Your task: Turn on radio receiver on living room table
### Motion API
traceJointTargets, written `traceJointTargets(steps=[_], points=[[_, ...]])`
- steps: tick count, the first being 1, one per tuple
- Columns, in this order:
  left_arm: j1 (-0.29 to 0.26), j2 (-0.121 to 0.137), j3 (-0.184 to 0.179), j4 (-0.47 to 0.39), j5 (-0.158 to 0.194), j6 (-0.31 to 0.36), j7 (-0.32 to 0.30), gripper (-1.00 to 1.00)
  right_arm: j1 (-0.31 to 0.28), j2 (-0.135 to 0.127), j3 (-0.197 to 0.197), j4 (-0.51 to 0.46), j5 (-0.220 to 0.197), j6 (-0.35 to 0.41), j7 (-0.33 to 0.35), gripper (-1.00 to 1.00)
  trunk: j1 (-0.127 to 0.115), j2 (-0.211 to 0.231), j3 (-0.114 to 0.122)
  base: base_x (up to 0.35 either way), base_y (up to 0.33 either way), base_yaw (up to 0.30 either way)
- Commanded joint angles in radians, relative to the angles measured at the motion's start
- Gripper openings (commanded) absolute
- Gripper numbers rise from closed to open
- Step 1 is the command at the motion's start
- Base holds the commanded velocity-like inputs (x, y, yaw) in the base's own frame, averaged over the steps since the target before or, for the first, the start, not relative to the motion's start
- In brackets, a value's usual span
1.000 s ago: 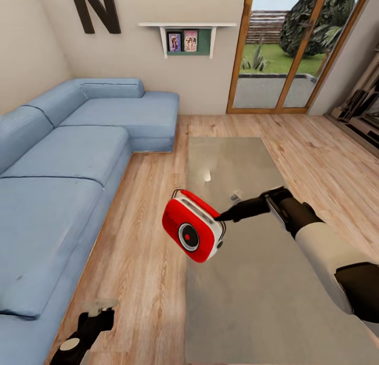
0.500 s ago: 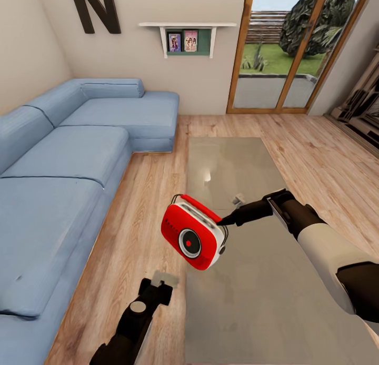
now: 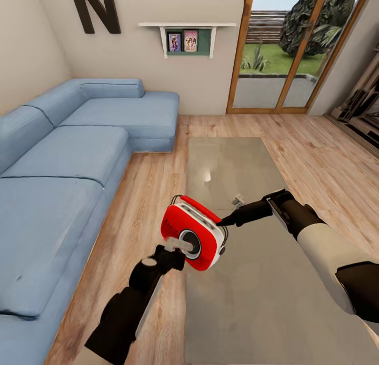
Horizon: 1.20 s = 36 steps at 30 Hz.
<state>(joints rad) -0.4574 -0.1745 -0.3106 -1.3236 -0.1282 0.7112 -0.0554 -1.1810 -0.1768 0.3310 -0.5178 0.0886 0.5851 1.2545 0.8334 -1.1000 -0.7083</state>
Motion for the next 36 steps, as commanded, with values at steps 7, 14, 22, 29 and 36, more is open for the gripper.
traceJointTargets(steps=[7,14,22,29,36], points=[[-0.061,0.0,-0.054,0.121,0.11,-0.004,0.007,-1.0,0.0,0.005,0.009,-0.002,-0.001,0.002,0.0,-1.0,0.0,0.0,0.0,0.0,0.0,0.0],[-0.075,0.0,-0.059,0.137,0.113,-0.005,0.008,-1.0,0.0,0.007,0.02,-0.002,-0.001,0.002,0.0,-1.0,0.0,0.0,0.0,0.0,0.0,0.0],[-0.112,0.0,-0.059,0.137,0.197,-0.008,0.011,-1.0,0.0,0.008,0.02,-0.002,-0.001,0.002,-0.001,-1.0,0.0,0.0,0.0,0.0,0.0,0.0],[-0.12,0.0,-0.06,0.138,0.212,-0.012,0.019,-1.0,0.0,0.007,0.02,-0.002,0.0,0.003,-0.011,-1.0,0.0,0.0,0.0,0.0,0.0,0.0],[-0.11,0.065,-0.017,0.201,0.214,-0.011,0.098,-1.0,0.0,0.002,0.019,-0.001,-0.008,0.004,-0.326,-1.0,0.0,0.0,0.0,0.0,0.0,0.0]])
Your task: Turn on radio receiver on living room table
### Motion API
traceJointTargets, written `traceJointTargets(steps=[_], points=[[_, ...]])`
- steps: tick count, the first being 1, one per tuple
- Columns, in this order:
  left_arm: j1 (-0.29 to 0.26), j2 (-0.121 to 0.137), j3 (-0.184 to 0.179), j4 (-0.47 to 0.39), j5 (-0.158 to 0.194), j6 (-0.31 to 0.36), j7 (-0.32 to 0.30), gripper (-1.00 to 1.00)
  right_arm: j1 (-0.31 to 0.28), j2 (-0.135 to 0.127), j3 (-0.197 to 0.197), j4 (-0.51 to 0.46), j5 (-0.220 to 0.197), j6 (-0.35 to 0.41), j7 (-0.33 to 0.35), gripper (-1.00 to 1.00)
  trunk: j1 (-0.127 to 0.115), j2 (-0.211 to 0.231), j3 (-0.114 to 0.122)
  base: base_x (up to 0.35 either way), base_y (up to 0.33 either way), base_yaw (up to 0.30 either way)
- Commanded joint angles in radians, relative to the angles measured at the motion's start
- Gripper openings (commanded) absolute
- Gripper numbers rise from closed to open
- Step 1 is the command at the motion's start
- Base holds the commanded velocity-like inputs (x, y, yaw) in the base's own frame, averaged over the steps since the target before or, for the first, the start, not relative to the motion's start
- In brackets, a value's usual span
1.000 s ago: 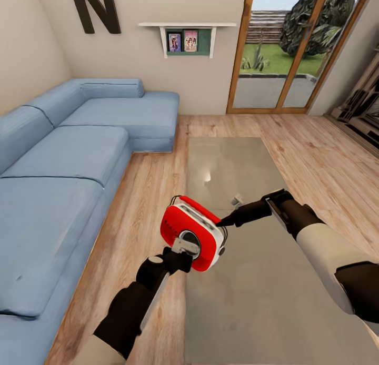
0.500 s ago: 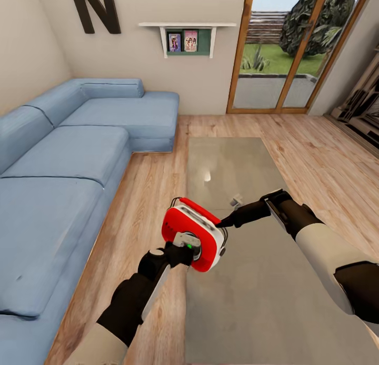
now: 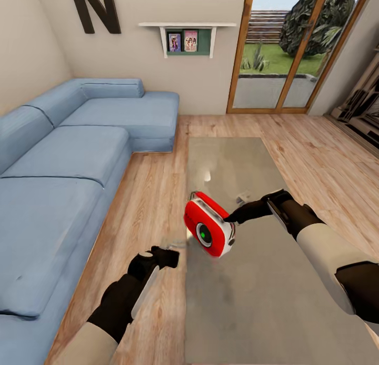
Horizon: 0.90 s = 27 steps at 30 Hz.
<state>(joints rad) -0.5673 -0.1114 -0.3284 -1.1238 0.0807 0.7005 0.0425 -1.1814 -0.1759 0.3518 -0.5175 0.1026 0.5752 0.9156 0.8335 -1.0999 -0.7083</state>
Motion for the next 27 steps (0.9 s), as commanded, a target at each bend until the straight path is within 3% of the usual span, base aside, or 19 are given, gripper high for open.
traceJointTargets(steps=[1,4,5,7,9,11,14,15,17,19,27], points=[[0.0,0.015,0.035,0.03,0.006,-0.002,0.013,-1.0,0.0,0.001,-0.002,-0.001,-0.022,0.014,-0.008,-1.0,0.0,0.0,0.0,0.0,0.0,0.0],[0.001,0.041,0.191,0.117,0.004,-0.015,0.047,-1.0,0.0,0.001,-0.003,-0.001,-0.022,0.016,-0.04,-1.0,0.0,0.0,0.0,0.0,0.0,0.0],[0.003,0.058,0.31,0.17,0.003,-0.044,0.055,-1.0,0.0,0.001,-0.003,-0.001,-0.022,0.019,-0.066,-1.0,0.0,0.0,0.0,0.0,0.0,0.0],[0.004,0.076,0.423,0.249,0.001,-0.096,0.06,-1.0,0.0,0.001,-0.004,-0.001,-0.022,0.024,-0.122,-1.0,0.0,0.0,0.0,0.0,0.0,0.0],[0.004,0.11,0.488,0.368,0.0,-0.176,0.06,-1.0,0.0,0.001,-0.004,-0.001,-0.023,0.027,-0.183,-1.0,0.0,0.0,0.0,0.0,0.0,0.0],[0.004,0.138,0.505,0.473,0.001,-0.261,0.055,-1.0,0.0,0.001,-0.004,0.008,-0.024,0.027,-0.203,-1.0,0.0,0.0,0.0,0.0,0.0,0.0],[0.004,0.156,0.514,0.571,0.007,-0.36,0.05,-1.0,0.0,0.001,-0.004,0.027,-0.023,0.028,-0.217,-1.0,0.0,0.0,0.0,0.0,0.0,0.0],[0.004,0.161,0.517,0.589,0.008,-0.384,0.05,-1.0,0.0,0.001,-0.004,0.036,-0.024,0.028,-0.264,-1.0,0.0,0.0,0.0,0.0,0.0,0.0],[0.004,0.167,0.528,0.595,0.009,-0.396,0.052,-1.0,0.0,0.004,-0.004,0.047,-0.026,0.027,-0.34,-1.0,0.0,0.0,0.0,0.0,0.0,0.0],[0.004,0.169,0.543,0.595,0.009,-0.398,0.051,-1.0,0.0,0.006,-0.004,0.051,-0.028,0.027,-0.366,-1.0,0.0,0.0,0.0,0.0,0.0,0.0],[0.004,0.17,0.568,0.589,0.009,-0.398,0.051,-1.0,0.0,0.007,-0.005,0.072,-0.03,0.022,-0.381,-1.0,0.0,0.0,0.0,0.0,0.0,0.0]])
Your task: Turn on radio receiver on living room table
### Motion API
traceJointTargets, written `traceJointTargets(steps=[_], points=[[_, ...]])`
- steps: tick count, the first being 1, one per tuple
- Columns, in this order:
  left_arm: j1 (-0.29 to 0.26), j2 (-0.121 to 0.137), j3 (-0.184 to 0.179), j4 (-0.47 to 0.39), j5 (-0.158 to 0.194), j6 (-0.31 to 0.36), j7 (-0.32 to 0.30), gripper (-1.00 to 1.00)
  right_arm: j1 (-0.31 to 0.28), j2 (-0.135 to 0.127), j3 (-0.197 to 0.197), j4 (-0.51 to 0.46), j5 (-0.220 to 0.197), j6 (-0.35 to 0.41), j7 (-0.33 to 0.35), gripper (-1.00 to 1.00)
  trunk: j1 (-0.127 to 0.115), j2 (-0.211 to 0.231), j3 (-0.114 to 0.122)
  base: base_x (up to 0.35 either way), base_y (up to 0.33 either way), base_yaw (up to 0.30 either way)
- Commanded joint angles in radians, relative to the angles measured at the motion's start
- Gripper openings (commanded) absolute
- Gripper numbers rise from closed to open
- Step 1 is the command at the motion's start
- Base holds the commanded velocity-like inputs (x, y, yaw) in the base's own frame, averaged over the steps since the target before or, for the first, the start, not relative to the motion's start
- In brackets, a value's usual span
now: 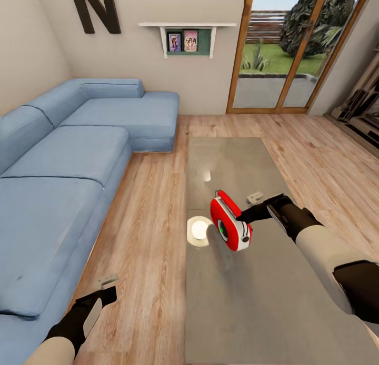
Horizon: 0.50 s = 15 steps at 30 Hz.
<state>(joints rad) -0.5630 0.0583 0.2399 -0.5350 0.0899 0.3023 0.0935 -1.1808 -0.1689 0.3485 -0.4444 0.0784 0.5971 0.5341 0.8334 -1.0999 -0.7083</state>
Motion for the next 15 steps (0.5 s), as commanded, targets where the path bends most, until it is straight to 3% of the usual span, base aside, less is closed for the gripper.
traceJointTargets(steps=[1,9,15], points=[[0.0,0.0,0.0,0.0,0.0,0.0,0.001,-1.0,0.0,0.0,-0.002,0.004,-0.006,-0.002,0.0,-1.0,0.0,0.0,0.0,0.0,0.0,0.0],[0.0,0.0,0.0,0.0,0.0,0.0,0.002,-1.0,0.0,0.0,-0.005,0.014,-0.008,-0.006,0.013,-1.0,0.0,0.0,0.0,0.0,0.0,0.0],[0.0,0.0,0.001,0.0,-0.001,0.0,0.005,-1.0,0.0,0.0,-0.005,0.015,-0.008,-0.007,0.017,-1.0,0.023,-0.042,-0.019,0.0,0.0,0.0]])
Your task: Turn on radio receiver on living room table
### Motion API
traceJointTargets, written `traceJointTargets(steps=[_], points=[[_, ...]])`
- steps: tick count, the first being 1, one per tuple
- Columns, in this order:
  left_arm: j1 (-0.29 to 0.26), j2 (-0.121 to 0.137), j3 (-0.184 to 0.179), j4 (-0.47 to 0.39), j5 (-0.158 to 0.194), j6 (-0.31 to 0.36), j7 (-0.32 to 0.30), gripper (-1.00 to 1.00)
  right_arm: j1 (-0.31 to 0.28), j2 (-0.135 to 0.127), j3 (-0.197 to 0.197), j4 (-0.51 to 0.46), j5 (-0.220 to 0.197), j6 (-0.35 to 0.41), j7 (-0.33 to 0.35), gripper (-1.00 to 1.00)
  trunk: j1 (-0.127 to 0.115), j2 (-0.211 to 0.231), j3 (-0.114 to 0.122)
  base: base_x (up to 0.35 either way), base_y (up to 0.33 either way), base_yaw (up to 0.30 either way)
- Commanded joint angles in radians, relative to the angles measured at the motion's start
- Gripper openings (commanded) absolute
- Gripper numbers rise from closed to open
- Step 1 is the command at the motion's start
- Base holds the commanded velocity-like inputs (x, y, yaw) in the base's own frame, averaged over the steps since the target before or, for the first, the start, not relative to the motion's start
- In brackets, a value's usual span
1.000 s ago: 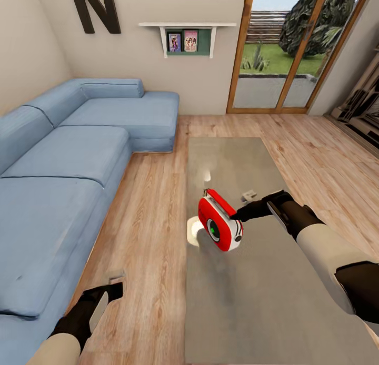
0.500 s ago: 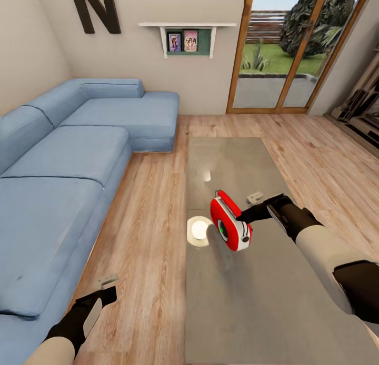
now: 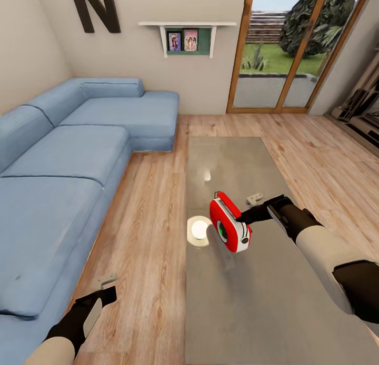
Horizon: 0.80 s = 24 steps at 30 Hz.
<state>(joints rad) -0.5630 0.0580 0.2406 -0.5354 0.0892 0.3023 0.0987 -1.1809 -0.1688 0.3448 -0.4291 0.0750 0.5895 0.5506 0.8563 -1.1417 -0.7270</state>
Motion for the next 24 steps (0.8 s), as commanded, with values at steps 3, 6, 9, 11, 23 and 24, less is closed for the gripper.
traceJointTargets(steps=[3,6,9,11,23,24], points=[[0.0,-0.001,0.0,0.0,0.0,0.0,0.001,-1.0,0.0,0.0,-0.001,0.0,-0.004,0.0,0.0,-1.0,0.012,-0.021,-0.009,0.0,0.0,0.0],[0.0,-0.002,-0.001,0.0,0.0,0.0,0.002,-1.0,0.0,0.0,-0.001,0.0,-0.005,0.0,0.001,-1.0,0.023,-0.042,-0.019,0.0,0.0,0.0],[0.0,-0.004,0.0,0.0,0.0,0.0,0.002,-1.0,0.0,0.0,-0.001,0.0,-0.006,0.0,0.001,-1.0,0.035,-0.063,-0.028,0.0,0.0,0.0],[0.0,-0.005,-0.001,0.0,0.0,0.0,0.002,-1.0,0.0,0.0,-0.002,0.001,-0.006,0.0,0.001,-1.0,0.042,-0.077,-0.035,0.0,0.0,0.0],[0.0,-0.009,-0.001,0.0,-0.001,0.0,0.003,-1.0,0.0,0.0,-0.002,0.005,-0.006,-0.022,0.001,-1.0,0.088,-0.161,-0.072,0.0,0.0,0.0],[0.0,-0.009,-0.001,0.0,-0.001,0.0,0.003,-1.0,0.0,0.0,-0.002,0.007,-0.006,-0.023,0.001,-1.0,0.092,-0.168,-0.075,0.0,0.0,0.0]])
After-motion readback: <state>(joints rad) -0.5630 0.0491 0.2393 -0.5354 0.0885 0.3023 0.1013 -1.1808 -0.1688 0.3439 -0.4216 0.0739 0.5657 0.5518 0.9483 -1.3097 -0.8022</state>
